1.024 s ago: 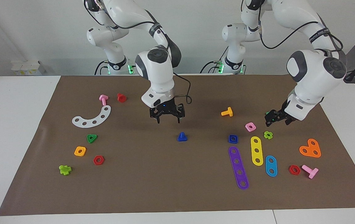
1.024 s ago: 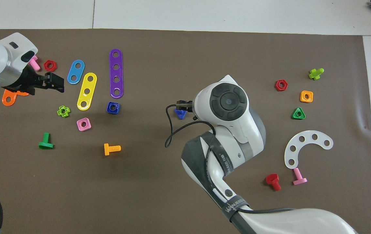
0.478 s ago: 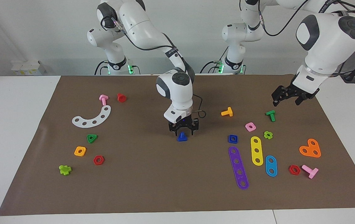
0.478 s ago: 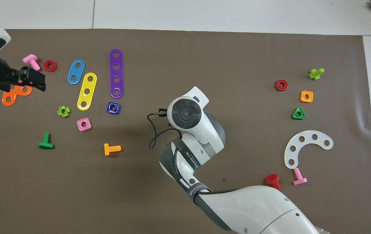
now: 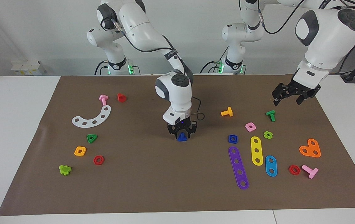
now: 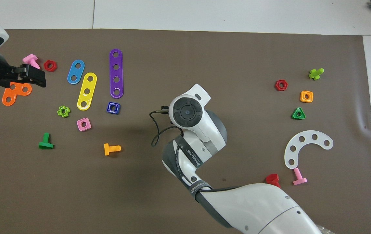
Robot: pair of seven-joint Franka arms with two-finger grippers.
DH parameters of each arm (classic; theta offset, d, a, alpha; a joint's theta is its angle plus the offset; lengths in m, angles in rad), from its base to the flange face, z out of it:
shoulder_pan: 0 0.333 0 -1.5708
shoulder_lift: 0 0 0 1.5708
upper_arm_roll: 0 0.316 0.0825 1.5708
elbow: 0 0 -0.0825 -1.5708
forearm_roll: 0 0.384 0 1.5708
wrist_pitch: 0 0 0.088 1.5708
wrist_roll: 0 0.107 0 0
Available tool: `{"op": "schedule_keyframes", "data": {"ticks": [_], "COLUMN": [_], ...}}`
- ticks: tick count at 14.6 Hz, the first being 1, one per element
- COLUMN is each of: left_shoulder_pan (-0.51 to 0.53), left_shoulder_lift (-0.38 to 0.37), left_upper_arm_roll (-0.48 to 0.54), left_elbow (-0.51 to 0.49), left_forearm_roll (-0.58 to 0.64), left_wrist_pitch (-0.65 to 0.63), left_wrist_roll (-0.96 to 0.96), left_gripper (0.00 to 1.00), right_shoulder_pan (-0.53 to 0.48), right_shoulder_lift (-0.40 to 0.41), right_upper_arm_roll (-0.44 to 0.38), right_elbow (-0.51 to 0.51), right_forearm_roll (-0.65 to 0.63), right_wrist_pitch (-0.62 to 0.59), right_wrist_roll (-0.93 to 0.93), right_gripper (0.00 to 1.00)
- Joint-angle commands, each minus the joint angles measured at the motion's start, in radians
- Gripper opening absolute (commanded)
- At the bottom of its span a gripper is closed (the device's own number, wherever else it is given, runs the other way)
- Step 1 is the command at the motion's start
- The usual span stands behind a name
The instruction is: Unscrew and place screws in storage area
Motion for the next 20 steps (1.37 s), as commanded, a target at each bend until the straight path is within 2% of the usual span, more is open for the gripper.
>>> {"op": "schedule_keyframes", "data": {"ticks": [1, 2, 3, 4, 10, 11, 12, 17, 20], "left_shoulder_pan": [-0.004, -0.004, -0.004, -0.004, 0.002, 0.004, 0.005, 0.005, 0.007], "left_shoulder_lift": [-0.062, -0.064, -0.064, -0.067, -0.068, -0.068, -0.070, -0.070, -0.070], "left_upper_arm_roll": [0.005, 0.005, 0.005, 0.007, 0.007, 0.007, 0.008, 0.010, 0.014], "left_elbow": [-0.110, -0.112, -0.112, -0.112, -0.113, -0.113, -0.113, -0.113, -0.113], "left_forearm_roll": [0.019, 0.019, 0.019, 0.019, 0.021, 0.021, 0.021, 0.021, 0.021], "left_wrist_pitch": [0.069, 0.068, 0.060, 0.055, 0.052, 0.051, 0.052, 0.058, 0.055], "left_wrist_roll": [-0.005, -0.003, -0.002, -0.002, 0.003, 0.003, 0.004, -0.002, -0.003], "left_gripper": [1.00, 1.00, 1.00, 1.00, 1.00, 1.00, 1.00, 1.00, 1.00], "right_shoulder_pan": [-0.011, -0.009, -0.011, -0.011, -0.009, -0.009, -0.009, -0.047, -0.129], "right_shoulder_lift": [0.006, 0.006, 0.006, 0.006, 0.006, 0.006, 0.004, -0.010, -0.109], "right_upper_arm_roll": [0.006, 0.006, 0.006, 0.006, 0.006, 0.006, 0.006, 0.011, 0.011], "right_elbow": [0.014, 0.014, 0.016, 0.016, 0.016, 0.014, 0.014, 0.021, 0.001], "right_forearm_roll": [-0.024, -0.024, -0.024, -0.024, -0.022, -0.022, -0.022, -0.005, -0.002], "right_wrist_pitch": [-0.006, -0.010, -0.009, -0.007, -0.012, -0.012, -0.018, -0.046, -0.104], "right_wrist_roll": [0.004, 0.004, 0.004, 0.004, 0.003, 0.001, 0.001, -0.061, -0.127], "right_gripper": [0.55, 0.53, 0.46, 0.44, 0.44, 0.26, 0.00, 0.00, 0.00]}}
